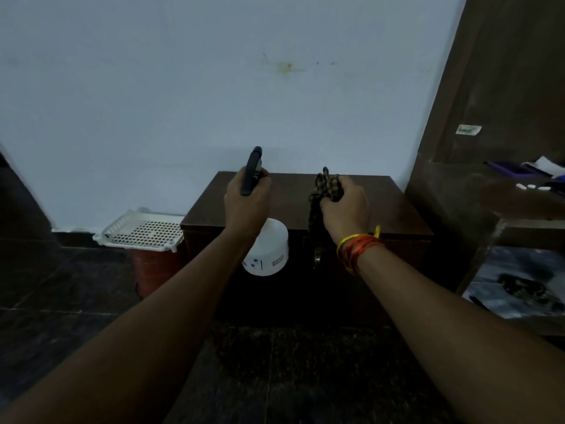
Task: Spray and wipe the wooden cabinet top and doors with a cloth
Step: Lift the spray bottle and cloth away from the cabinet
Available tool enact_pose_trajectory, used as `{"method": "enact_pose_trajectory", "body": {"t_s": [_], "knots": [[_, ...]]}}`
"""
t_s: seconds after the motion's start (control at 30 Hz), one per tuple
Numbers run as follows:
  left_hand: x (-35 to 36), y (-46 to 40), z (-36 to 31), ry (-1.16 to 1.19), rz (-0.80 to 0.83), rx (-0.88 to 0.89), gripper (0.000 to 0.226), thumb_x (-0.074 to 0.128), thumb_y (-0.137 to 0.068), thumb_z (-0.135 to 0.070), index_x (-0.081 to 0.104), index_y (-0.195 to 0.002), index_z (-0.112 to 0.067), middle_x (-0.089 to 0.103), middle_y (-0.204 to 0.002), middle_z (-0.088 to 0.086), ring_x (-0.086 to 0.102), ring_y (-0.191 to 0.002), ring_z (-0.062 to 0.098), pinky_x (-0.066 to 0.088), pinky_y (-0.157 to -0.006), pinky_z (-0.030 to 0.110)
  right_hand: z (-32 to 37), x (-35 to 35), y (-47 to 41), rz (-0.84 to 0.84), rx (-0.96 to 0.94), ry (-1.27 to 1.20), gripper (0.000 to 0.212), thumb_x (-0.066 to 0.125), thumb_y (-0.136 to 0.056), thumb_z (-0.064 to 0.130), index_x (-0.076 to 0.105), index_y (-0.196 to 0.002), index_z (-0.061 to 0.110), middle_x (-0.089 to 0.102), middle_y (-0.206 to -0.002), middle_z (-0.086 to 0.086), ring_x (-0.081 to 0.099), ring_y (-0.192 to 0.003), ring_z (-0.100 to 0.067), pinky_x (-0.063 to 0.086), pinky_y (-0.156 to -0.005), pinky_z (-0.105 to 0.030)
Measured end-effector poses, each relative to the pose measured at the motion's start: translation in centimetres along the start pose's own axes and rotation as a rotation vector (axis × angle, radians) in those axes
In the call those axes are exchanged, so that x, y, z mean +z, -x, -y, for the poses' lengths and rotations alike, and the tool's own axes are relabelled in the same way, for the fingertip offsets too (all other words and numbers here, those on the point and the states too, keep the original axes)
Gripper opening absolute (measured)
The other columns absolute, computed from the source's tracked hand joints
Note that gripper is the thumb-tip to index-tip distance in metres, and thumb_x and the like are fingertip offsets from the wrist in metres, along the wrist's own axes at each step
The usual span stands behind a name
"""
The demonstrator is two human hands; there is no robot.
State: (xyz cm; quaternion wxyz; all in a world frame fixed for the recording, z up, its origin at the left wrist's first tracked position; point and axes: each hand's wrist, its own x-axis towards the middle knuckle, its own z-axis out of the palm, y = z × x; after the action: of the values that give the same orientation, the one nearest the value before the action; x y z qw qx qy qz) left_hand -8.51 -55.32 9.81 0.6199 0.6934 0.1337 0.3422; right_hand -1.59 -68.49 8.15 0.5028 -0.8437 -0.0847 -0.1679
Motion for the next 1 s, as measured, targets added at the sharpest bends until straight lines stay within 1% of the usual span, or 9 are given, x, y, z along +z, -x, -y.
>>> {"method": "enact_pose_trajectory", "body": {"t_s": [0.2, 0.27, 0.4, 0.57, 0.67, 0.73, 0.83, 0.9, 1.0], "knots": [[2.4, -6.3, 2.4, 0.022, 0.012, -0.016, 0.012, 0.056, -0.079, -0.017, 0.064, -0.088, -0.019, 0.062, -0.085, 0.003, 0.052, -0.073, 0.014, 0.041, -0.066, 0.028, -0.9, 3.4, -5.4, 0.013, -0.049, -0.006, 0.019, 0.051, -0.086, 0.015, 0.058, -0.104, 0.012, 0.056, -0.105, -0.012, 0.056, -0.087, -0.028, 0.043, -0.069, -0.032], [3.2, -9.1, 3.7, 0.038, 0.008, -0.012, 0.011, 0.055, -0.077, -0.015, 0.063, -0.085, -0.018, 0.062, -0.088, 0.006, 0.052, -0.076, 0.015, 0.041, -0.068, 0.029, -1.2, 5.3, -7.8, 0.008, -0.061, -0.01, 0.02, 0.049, -0.088, 0.016, 0.056, -0.107, 0.011, 0.054, -0.108, -0.013, 0.055, -0.089, -0.028, 0.045, -0.072, -0.033], [3.8, -13.9, 5.5, 0.037, 0.027, 0.032, 0.014, 0.055, -0.082, -0.008, 0.06, -0.085, -0.02, 0.063, -0.095, 0.008, 0.054, -0.084, 0.015, 0.045, -0.076, 0.031, -2.0, 8.3, -11.6, 0.018, -0.065, -0.042, 0.02, 0.047, -0.089, 0.015, 0.055, -0.108, 0.011, 0.055, -0.108, -0.011, 0.054, -0.085, -0.025, 0.037, -0.067, -0.028], [3.1, -17.8, 5.1, -0.019, 0.041, -0.018, 0.018, 0.053, -0.088, -0.008, 0.058, -0.09, -0.025, 0.061, -0.104, 0.008, 0.054, -0.089, 0.014, 0.046, -0.082, 0.029, -1.5, 10.0, -14.2, 0.083, -0.01, -0.005, 0.019, 0.045, -0.088, 0.013, 0.055, -0.105, 0.011, 0.057, -0.107, -0.013, 0.056, -0.087, -0.026, 0.036, -0.066, -0.028], [2.1, -19.5, 3.4, -0.078, 0.015, -0.073, 0.017, 0.053, -0.092, -0.011, 0.058, -0.1, -0.025, 0.06, -0.106, 0.006, 0.052, -0.086, 0.011, 0.046, -0.079, 0.025, 0.3, 9.7, -15.2, 0.112, 0.04, 0.039, 0.02, 0.046, -0.089, 0.013, 0.054, -0.107, 0.01, 0.054, -0.107, -0.014, 0.053, -0.087, -0.027, 0.039, -0.068, -0.032], [1.1, -20.7, 1.9, -0.104, -0.023, -0.13, 0.018, 0.054, -0.093, -0.013, 0.058, -0.106, -0.024, 0.058, -0.1, 0.001, 0.051, -0.083, 0.009, 0.045, -0.077, 0.024, 2.1, 9.5, -15.7, 0.135, 0.074, 0.048, 0.026, 0.049, -0.088, 0.012, 0.055, -0.113, 0.011, 0.052, -0.111, -0.014, 0.053, -0.095, -0.03, 0.045, -0.077, -0.035], [-1.0, -22.4, -0.5, -0.141, -0.05, -0.192, 0.021, 0.054, -0.094, -0.015, 0.058, -0.109, -0.028, 0.053, -0.089, -0.006, 0.049, -0.078, 0.009, 0.043, -0.071, 0.023, 5.6, 9.7, -16.2, 0.201, 0.113, 0.048, 0.031, 0.052, -0.086, 0.01, 0.055, -0.117, 0.012, 0.051, -0.114, -0.012, 0.052, -0.095, -0.027, 0.038, -0.075, -0.029], [-2.9, -23.3, -2.0, -0.169, -0.049, -0.219, 0.021, 0.055, -0.095, -0.017, 0.06, -0.111, -0.03, 0.052, -0.09, -0.005, 0.049, -0.08, 0.01, 0.042, -0.073, 0.025, 8.3, 10.3, -16.3, 0.245, 0.132, 0.039, 0.032, 0.052, -0.087, 0.011, 0.054, -0.119, 0.013, 0.051, -0.115, -0.011, 0.046, -0.088, -0.019, 0.035, -0.073, -0.026], [-6.2, -24.9, -3.3, -0.166, -0.043, -0.259, 0.024, 0.058, -0.094, -0.019, 0.062, -0.115, -0.03, 0.055, -0.093, -0.004, 0.049, -0.083, 0.011, 0.041, -0.077, 0.027, 11.9, 12.3, -15.8, 0.291, 0.165, 0.005, 0.035, 0.052, -0.088, 0.012, 0.052, -0.123, 0.016, 0.049, -0.118, -0.009, 0.045, -0.092, -0.016, 0.032, -0.076, -0.023]]}}
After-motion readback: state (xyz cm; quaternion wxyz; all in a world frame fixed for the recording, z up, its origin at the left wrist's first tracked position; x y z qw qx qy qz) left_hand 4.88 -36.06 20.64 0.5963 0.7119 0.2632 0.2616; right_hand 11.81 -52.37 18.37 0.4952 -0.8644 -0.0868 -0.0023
